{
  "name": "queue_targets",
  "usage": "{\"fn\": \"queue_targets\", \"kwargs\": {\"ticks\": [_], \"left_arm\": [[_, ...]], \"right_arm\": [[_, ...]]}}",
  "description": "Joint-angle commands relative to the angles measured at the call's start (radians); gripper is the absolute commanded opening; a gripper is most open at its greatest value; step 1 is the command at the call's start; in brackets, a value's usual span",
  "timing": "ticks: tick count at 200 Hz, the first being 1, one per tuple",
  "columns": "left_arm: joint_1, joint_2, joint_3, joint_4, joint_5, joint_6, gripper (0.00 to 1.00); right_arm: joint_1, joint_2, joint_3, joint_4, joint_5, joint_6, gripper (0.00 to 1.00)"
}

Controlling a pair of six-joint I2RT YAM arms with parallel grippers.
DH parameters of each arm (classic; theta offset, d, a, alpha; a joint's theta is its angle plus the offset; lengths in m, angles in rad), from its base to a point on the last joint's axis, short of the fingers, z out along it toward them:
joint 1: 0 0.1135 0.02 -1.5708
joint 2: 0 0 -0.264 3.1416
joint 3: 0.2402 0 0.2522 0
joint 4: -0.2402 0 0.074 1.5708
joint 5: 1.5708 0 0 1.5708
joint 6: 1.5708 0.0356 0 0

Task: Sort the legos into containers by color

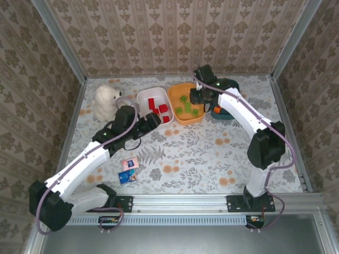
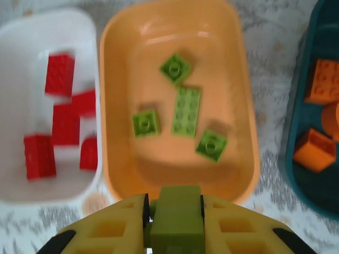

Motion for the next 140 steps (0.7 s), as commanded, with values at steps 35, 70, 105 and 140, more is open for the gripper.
{"fn": "queue_targets", "kwargs": {"ticks": [35, 70, 105, 140], "left_arm": [[0.076, 0.132, 0.125, 0.073, 0.072, 0.057, 0.79], [0.077, 0.161, 0.144, 0.075, 0.074, 0.053, 0.79], [0.078, 0.146, 0.133, 0.059, 0.064, 0.049, 0.79], [0.078, 0.122, 0.12, 0.046, 0.05, 0.04, 0.79]], "right_arm": [[-0.053, 0.334, 0.308, -0.048, -0.054, 0.111, 0.2], [-0.054, 0.515, 0.531, -0.133, -0.004, 0.079, 0.19], [-0.054, 0.628, 0.668, -0.192, 0.06, 0.062, 0.2], [-0.053, 0.678, 0.682, -0.191, 0.073, 0.052, 0.21]]}}
